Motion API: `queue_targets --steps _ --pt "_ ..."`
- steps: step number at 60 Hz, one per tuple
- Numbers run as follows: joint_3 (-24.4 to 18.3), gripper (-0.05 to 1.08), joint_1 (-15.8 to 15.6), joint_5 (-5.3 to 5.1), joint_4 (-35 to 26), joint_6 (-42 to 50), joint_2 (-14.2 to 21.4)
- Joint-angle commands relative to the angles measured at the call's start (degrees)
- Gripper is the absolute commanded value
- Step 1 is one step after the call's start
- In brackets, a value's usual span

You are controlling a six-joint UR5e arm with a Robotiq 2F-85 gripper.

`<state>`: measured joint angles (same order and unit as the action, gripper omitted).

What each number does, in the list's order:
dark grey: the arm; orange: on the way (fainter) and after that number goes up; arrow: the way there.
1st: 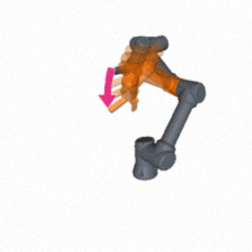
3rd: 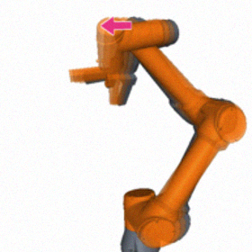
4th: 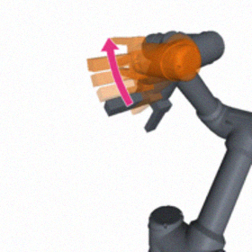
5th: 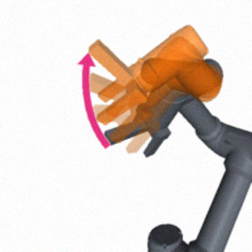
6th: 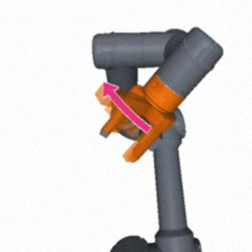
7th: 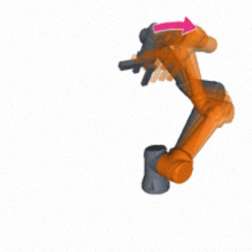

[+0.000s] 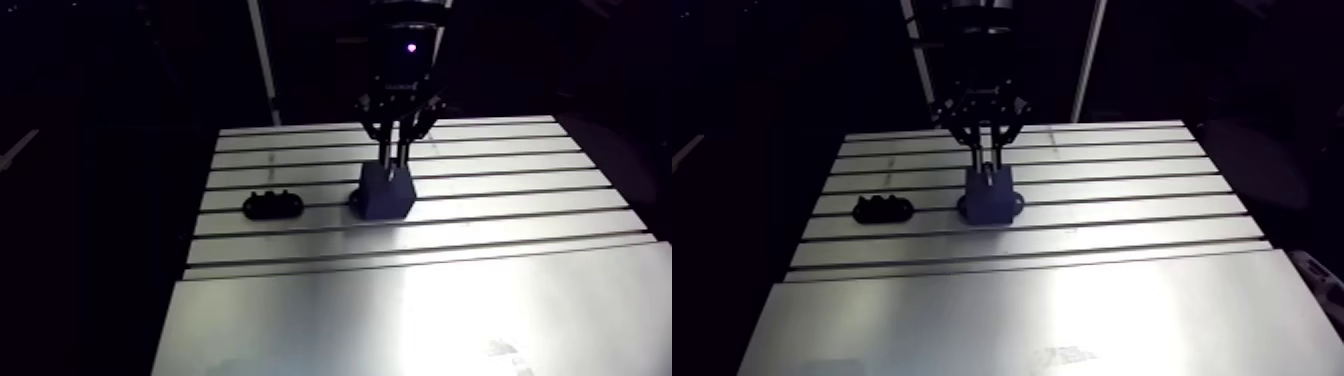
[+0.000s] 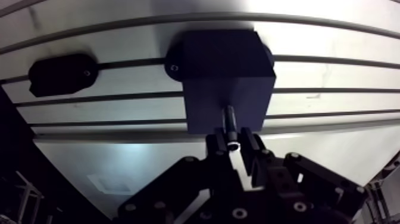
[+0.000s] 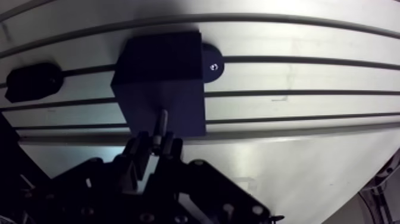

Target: Pick up the M10 bolt and insert it into the hole until fully seated.

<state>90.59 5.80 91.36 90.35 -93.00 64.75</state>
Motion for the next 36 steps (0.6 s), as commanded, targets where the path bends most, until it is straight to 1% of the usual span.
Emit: queue_targets --steps 1,2,3,4,5,6,7,8,9,10,11,15,36 --pt "-0.1 0.88 0.0 0.0 0.0 0.0 0.0" --pt "-0.1 0.88 0.0 0.0 0.0 0.0 0.0" --pt "-0.1 0.71 0.0 0.0 0.0 0.0 0.0" --pt "-0.1 0.71 0.0 0.0 0.0 0.0 0.0" --pt "-0.1 0.51 0.0 0.0 0.0 0.0 0.0" --pt "-0.1 0.51 0.0 0.0 0.0 0.0 0.0" --pt "-0.1 0.33 0.0 0.08 0.0 -0.1 0.0" --pt "-0.1 0.33 0.0 0.08 0.0 -0.1 0.0" --pt "-0.1 0.14 -0.1 0.09 0.0 0.0 0.0" --pt "-0.1 0.14 -0.1 0.09 0.0 0.0 0.0" --pt "-0.1 0.03 -0.1 0.16 0.0 0.0 0.1" --pt "-0.2 0.01 -0.1 0.18 0.0 0.0 0.1" --pt "-0.4 0.01 -0.1 0.18 0.0 -0.1 0.3"
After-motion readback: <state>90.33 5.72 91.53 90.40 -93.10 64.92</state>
